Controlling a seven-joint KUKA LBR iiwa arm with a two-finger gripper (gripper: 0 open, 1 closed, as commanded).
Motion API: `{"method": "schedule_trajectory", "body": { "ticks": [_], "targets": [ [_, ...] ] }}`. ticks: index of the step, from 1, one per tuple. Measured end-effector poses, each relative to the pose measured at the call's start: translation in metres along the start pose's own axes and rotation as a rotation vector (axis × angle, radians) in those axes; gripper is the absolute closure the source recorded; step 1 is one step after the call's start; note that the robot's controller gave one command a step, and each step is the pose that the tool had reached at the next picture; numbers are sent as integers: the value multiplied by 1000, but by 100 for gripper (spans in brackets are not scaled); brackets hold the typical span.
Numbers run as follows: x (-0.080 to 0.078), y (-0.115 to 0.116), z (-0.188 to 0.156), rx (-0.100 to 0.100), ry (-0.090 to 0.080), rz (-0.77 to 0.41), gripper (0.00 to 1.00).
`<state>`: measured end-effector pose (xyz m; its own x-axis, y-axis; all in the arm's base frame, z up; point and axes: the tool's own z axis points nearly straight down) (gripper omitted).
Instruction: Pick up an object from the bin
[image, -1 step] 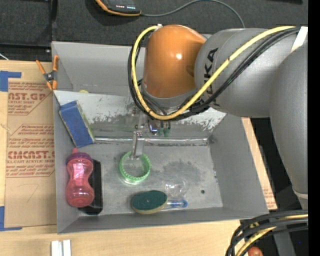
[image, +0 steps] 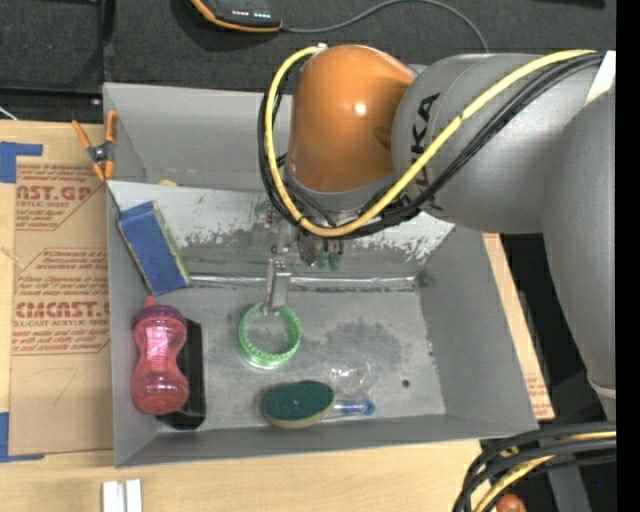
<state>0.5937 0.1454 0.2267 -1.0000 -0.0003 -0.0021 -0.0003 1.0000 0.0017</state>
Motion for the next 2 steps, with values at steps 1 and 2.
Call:
{"method": "schedule_trajectory", "body": {
  "ticks": [1,2],
  "targets": [
    [30,-34,158,-1,0,-145,0],
    [24,-32,66,-3,-16,-223,0]
  ]
}}
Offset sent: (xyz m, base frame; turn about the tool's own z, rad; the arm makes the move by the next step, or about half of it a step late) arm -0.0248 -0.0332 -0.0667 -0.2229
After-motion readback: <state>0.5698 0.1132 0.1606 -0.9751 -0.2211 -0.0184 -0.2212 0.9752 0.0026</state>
